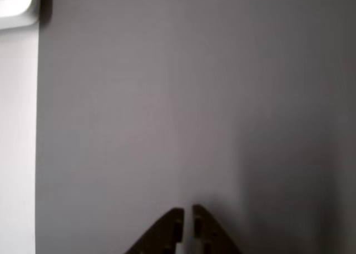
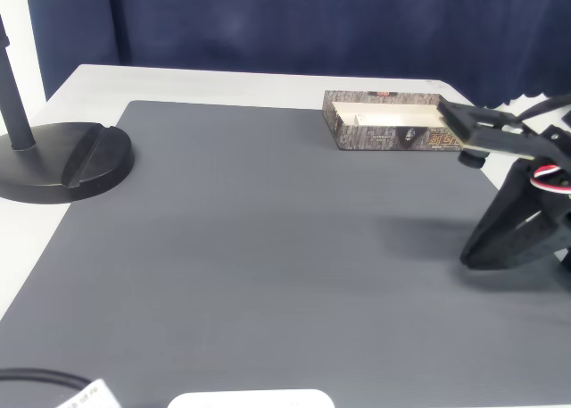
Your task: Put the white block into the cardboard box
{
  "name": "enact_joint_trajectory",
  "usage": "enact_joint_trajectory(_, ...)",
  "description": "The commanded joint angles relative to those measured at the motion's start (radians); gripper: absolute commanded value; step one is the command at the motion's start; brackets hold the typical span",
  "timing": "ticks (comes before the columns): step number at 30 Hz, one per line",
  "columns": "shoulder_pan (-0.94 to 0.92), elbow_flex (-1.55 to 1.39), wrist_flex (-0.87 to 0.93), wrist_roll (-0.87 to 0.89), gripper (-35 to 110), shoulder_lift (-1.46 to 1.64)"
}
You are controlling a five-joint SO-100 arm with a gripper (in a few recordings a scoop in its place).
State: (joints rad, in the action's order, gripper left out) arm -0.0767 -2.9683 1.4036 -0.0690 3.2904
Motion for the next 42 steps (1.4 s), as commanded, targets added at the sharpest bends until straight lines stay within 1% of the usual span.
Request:
enact_joint_trajectory(1,-0.014,-0.009,-0.054,0.029,-2,0.032)
enact_joint_trajectory(8,-0.037,-0.052,-0.137,0.112,-2,0.032)
enact_joint_trajectory(13,-0.04,-0.097,-0.216,0.129,-2,0.032)
enact_joint_trajectory(24,-0.028,-0.123,-0.209,0.167,-2,0.032)
enact_joint_trajectory(26,-0.021,-0.124,-0.187,0.196,-2,0.032)
enact_joint_trajectory(33,-0.006,-0.124,-0.114,0.199,-2,0.034)
enact_joint_trajectory(42,-0.003,-0.124,-0.087,0.109,-2,0.034)
